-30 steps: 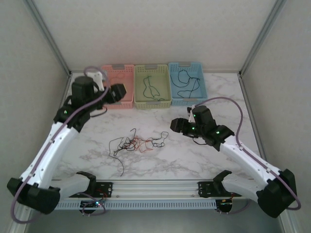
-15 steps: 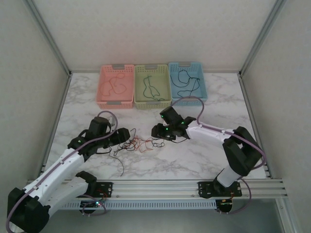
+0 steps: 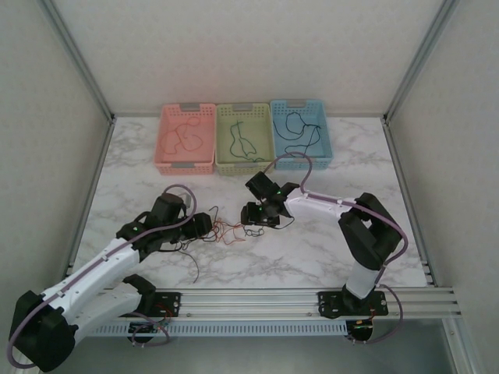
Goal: Untangle the cables
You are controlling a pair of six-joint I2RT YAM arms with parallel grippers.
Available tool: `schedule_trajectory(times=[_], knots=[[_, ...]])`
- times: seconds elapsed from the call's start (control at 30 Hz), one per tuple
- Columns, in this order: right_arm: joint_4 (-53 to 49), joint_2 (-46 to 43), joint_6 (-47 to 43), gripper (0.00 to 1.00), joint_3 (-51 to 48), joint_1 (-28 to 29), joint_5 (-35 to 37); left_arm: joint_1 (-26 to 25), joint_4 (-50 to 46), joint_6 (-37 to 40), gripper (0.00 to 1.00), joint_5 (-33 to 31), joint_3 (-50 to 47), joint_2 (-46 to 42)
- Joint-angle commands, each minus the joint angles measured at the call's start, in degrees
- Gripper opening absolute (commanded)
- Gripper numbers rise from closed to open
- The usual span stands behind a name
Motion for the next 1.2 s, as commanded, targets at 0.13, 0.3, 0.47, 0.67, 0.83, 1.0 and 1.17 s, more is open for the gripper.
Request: schedule_trajectory(times=[0.13, 0.3, 0.47, 0.67, 0.83, 1.0, 1.17], knots=[[-2.5, 2.4, -2.5, 0.37, 1.7, 0.5, 1.4, -0.8, 3.1, -2.8, 0.70, -0.5, -4.3, 0.1], [-2.6, 0.6, -3.2, 0.09, 1.2, 0.4, 2.9, -1.1, 3.3, -3.1, 0.70, -1.0, -5.2, -0.2], [-3.9, -3.7, -4.2, 0.00, 0.7, 0.5, 6.9, -1.2, 2.6, -2.6, 0.71, -1.5, -5.1, -0.3], [-5.0, -9.2, -4.7, 0.00, -1.0, 0.4, 10.7, -1.2, 3.6, -3.4, 0.71, 1.0, -4.3, -2.2], [-4.0, -13.8, -5.4, 0.00, -3.0, -0.1, 11.5, -1.2, 2.7, -1.3, 0.72, 1.9, -1.1, -2.1], [-1.0, -19.0, -6.6, 0.00, -7.0, -1.7, 10.6, -1.2, 4.5, 0.7, 0.73, 5.1, 2.8, -0.1], [2.0, -21.3, -6.1, 0.00, -9.0, -2.2, 5.4, -6.7, 7.6, 5.1, 0.70, 7.1, 8.1, 4.8]])
